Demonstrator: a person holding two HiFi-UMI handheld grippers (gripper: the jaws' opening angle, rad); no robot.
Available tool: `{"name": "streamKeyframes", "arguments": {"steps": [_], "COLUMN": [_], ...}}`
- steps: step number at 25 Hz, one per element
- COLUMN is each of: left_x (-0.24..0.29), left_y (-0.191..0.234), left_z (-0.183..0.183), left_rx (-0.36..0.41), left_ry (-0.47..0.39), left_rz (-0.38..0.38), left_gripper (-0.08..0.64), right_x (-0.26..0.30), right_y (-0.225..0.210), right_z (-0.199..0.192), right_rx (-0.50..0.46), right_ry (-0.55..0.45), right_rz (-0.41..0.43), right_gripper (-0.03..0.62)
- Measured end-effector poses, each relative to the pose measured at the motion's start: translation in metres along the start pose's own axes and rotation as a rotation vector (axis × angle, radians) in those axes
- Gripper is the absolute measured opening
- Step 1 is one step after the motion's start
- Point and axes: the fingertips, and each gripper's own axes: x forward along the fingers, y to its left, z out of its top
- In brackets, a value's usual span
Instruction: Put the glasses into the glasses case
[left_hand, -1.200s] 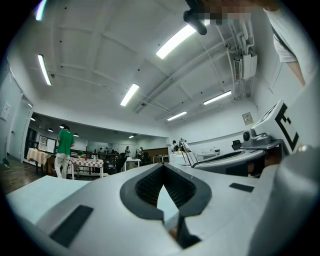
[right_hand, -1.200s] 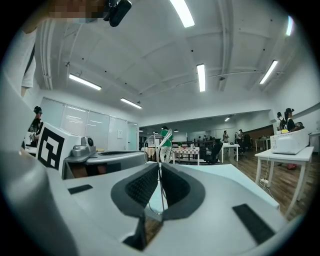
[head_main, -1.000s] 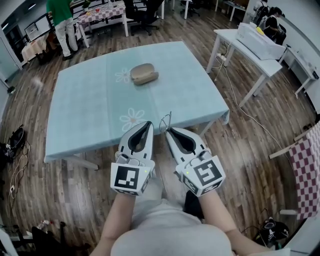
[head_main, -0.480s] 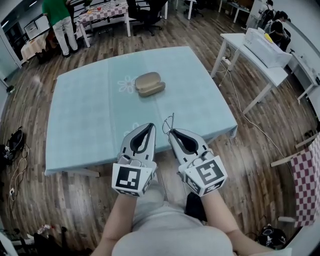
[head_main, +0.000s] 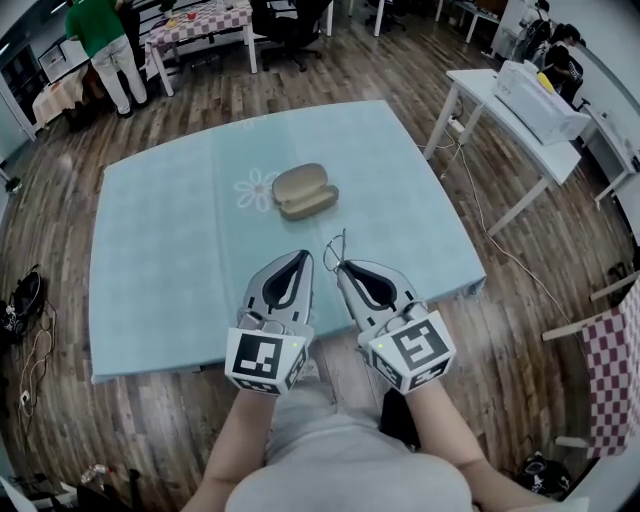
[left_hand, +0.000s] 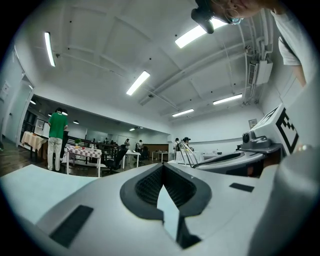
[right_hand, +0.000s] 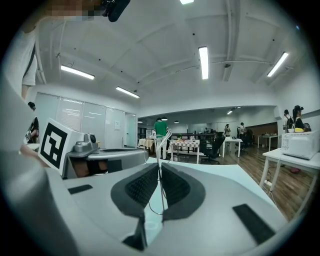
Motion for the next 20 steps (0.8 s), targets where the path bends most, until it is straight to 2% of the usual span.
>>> {"name": "streamKeyframes", "arguments": {"steps": [10, 14, 20], "left_x": [0.051, 0.064, 0.075], "left_y": [0.04, 0.05, 0.064], "left_z": [-0.016, -0.023, -0.029], "left_rx": [-0.048, -0.06, -0.069], "left_ry": [0.022, 0.039, 0.061], "left_rz": [-0.016, -0.012, 0.005], "left_gripper": [0.008, 0.008, 0.008], "right_x": [0.053, 0.069, 0.087], "right_y": [-0.038, -0.052, -0.064], "right_z": [-0.007, -0.011, -0.011], "right_rx": [0.014, 0.051, 0.055], "right_ry": [0.044, 0.048, 0.057], "right_rz": [-0.013, -0.016, 0.001], "right_gripper": [0.026, 0.026, 0.026]}}
